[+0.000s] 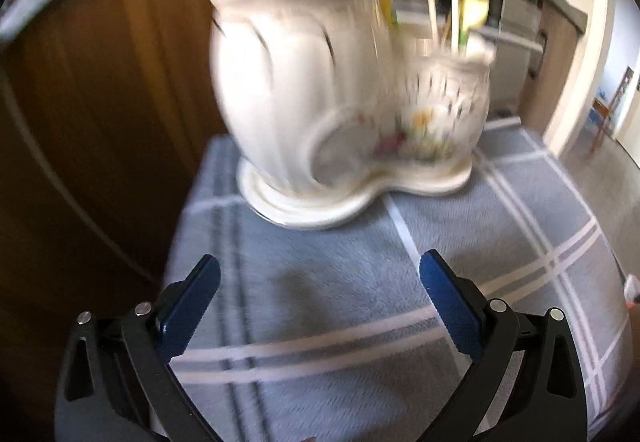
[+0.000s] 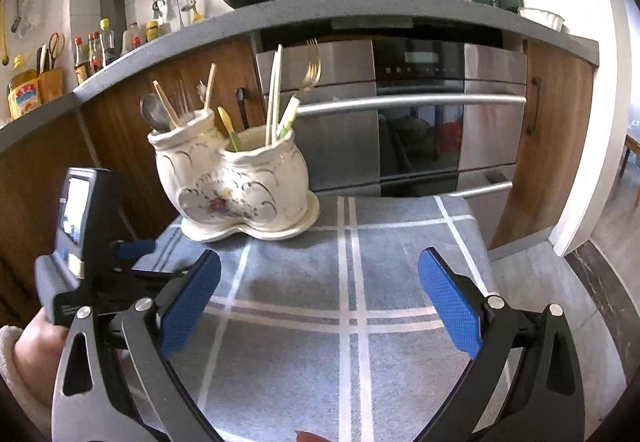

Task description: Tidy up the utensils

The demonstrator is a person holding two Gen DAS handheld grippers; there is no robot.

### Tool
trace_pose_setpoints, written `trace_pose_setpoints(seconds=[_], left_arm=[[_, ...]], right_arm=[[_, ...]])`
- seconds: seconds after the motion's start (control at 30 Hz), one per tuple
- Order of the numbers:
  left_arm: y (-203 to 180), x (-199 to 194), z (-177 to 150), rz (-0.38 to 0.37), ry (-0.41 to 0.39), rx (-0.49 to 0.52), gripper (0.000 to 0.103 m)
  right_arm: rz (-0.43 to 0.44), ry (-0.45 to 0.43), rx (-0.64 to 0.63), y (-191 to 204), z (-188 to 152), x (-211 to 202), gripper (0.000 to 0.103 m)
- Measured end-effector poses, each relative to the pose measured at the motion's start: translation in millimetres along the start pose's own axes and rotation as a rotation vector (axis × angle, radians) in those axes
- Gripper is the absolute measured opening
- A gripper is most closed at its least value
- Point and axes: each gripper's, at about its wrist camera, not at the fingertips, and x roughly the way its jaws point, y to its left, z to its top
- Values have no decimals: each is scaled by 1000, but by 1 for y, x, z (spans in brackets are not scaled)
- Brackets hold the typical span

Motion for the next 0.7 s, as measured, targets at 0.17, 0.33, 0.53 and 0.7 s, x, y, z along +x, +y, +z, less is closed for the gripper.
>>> trace_pose_setpoints(seconds=[0.17, 0.33, 0.53, 0.7], left_arm=[[7, -50, 3, -4, -89, -48, 99], [3, -84, 3, 23, -151, -49, 99], [-6, -104, 2, 56, -200, -24, 99], [-3, -112, -1, 57, -210, -28, 99]], right_arm=[[5, -64, 2, 5, 7, -17, 97], [13, -119, 6, 9, 12, -32, 97], [27, -157, -3, 11, 14, -43, 97], [34, -164, -14, 13, 14, -46, 97]])
